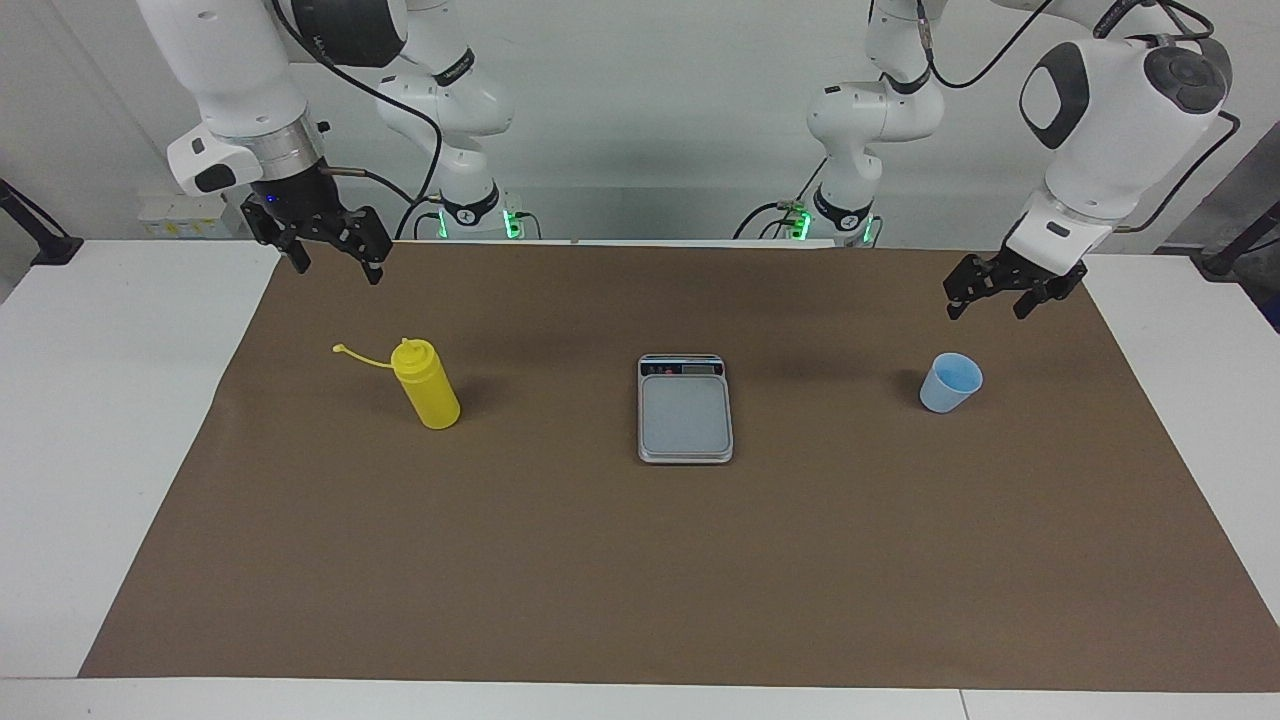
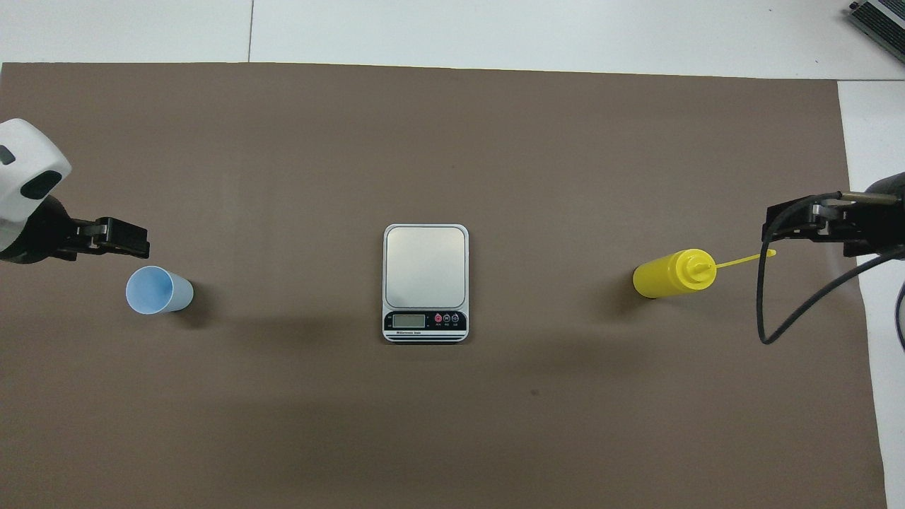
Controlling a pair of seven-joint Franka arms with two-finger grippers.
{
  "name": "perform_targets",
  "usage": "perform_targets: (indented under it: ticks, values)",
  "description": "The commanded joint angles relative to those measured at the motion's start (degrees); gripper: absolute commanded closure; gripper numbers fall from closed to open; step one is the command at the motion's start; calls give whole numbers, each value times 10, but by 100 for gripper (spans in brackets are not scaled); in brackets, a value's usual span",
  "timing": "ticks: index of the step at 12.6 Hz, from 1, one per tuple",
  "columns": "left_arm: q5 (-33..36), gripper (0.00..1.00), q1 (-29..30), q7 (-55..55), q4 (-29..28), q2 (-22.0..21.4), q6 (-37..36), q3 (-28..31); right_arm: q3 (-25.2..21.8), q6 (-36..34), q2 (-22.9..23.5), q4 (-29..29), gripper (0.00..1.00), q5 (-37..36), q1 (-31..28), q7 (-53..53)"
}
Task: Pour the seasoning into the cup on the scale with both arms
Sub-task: 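Move the left gripper down onto the light blue cup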
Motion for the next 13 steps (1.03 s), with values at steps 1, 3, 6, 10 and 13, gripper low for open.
perform_targets:
  ticks: [1, 3, 6, 10, 13]
  values:
    - [6, 2, 3, 4, -49, -5, 55, -1, 1, -3, -12, -12, 0, -1, -5, -10]
    - [6, 2, 4, 4, -79, 0, 91, -1, 1, -3, -12, -12, 0, -1, -5, -10]
    - [5, 2, 12, 4, -131, 11, 163, -1, 1, -3, -12, -12, 0, -1, -5, -10]
    - [5, 3, 12, 2, -180, 20, 231, -1, 1, -3, -12, -12, 0, -1, -5, -10]
    - [3, 3, 13, 1, -220, 17, 284, -1, 1, -3, -12, -12, 0, -1, -5, -10]
